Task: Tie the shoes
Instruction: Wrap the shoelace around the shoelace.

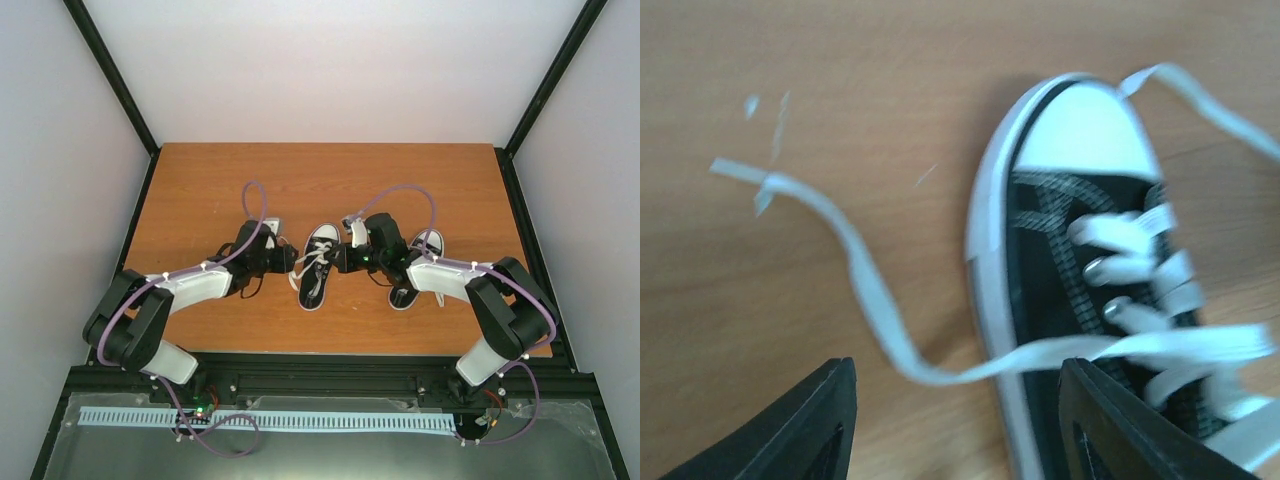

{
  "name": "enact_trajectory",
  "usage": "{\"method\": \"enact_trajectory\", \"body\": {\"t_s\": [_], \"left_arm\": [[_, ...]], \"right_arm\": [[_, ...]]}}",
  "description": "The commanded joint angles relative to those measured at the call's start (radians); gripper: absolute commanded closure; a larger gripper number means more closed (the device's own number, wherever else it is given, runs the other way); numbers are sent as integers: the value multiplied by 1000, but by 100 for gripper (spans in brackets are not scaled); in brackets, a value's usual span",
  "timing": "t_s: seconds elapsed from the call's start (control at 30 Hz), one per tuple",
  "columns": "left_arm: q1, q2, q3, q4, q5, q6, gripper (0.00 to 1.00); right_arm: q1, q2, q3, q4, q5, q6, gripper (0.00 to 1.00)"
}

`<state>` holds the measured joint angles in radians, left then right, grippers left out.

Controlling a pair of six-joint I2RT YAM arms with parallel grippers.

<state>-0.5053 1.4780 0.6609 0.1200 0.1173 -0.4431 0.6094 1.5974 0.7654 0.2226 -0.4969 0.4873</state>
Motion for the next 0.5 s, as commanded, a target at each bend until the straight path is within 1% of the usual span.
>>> {"method": "enact_trajectory", "body": {"t_s": [0.0, 0.1, 0.2, 0.33, 0.47], "left_arm": [[16, -2, -29, -101, -110, -92, 43], [28, 36, 40, -154, -139, -121, 43], [30, 108, 130, -224, -181, -131, 43], [30, 175, 180, -234, -241, -134, 44], [30, 250, 263, -273, -262, -113, 43]], "right_arm": [[1, 2, -5, 44, 3, -3, 97], [1, 9, 1, 43, -4, -4, 97], [1, 12, 8, 36, -8, -7, 97], [1, 12, 15, 30, -7, -14, 97], [1, 23, 21, 31, -16, -15, 97]]}}
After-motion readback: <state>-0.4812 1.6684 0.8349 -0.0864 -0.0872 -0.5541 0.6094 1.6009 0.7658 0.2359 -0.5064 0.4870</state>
